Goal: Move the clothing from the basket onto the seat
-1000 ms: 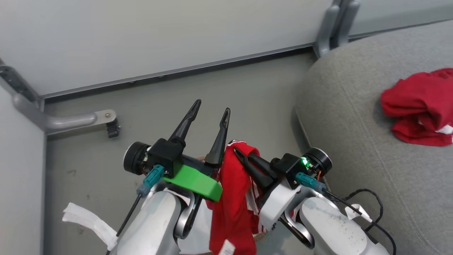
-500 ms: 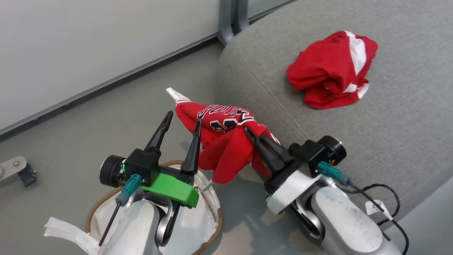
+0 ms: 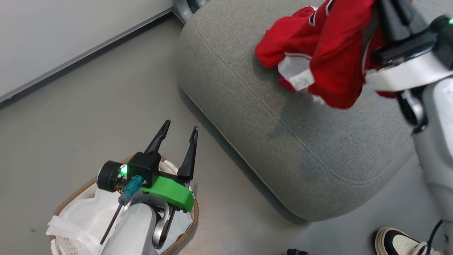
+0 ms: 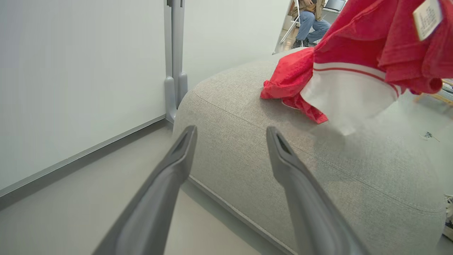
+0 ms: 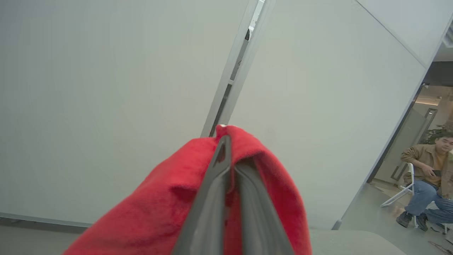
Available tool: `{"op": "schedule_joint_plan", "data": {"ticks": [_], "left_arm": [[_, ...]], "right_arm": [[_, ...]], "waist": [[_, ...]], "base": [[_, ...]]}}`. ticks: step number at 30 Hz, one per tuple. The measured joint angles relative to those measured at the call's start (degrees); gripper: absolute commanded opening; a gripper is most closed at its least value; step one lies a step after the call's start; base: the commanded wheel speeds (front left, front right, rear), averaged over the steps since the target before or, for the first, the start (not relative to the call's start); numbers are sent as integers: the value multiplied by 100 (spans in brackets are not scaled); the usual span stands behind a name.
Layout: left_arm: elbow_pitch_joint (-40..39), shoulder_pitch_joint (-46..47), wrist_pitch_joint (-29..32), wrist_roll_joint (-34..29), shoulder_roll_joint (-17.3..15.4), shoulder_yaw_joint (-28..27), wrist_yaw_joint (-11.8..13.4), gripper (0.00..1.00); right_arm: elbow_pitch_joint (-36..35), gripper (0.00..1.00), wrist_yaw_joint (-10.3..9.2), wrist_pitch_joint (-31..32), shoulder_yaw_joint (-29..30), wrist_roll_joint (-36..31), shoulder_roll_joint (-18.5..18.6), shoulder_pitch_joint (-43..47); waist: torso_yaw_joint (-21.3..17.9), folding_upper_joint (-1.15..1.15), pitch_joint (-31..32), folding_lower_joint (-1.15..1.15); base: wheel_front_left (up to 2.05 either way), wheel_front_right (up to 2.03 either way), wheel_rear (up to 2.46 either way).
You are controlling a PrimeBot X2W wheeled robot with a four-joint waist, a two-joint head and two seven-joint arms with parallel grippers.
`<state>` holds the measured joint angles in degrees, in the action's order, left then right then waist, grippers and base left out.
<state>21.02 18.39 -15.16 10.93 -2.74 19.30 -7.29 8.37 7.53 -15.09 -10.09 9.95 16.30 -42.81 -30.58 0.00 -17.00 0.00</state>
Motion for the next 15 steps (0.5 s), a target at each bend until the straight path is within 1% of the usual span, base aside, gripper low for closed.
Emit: {"op": "schedule_joint_plan", "data": {"ticks": [3,6,8,10,15], "left_arm": [[8,26,0,-55,-23,4,-1,100],[23,149,-1,-89,-53,70,-2,100],[26,229,0,-99,-87,114,-3,100],[9,332,0,-121,-141,151,-3,100],[-37,581,0,-158,-172,276,-3,100]], "right_arm": [[202,0,0,0,433,-142,289,-391],[465,0,0,-1,895,-320,504,-706],[648,0,0,-1,1181,-445,578,-851],[815,0,0,-2,1459,-617,581,-934],[1229,0,0,-1,1903,-909,452,-961]], "waist": [[-12,0,-152,0],[40,0,-307,0],[101,0,-409,0],[182,0,-532,0],[409,0,-843,0]], "base": [[0,0,0],[0,0,0],[0,0,0],[0,0,0],[0,0,0]]}}
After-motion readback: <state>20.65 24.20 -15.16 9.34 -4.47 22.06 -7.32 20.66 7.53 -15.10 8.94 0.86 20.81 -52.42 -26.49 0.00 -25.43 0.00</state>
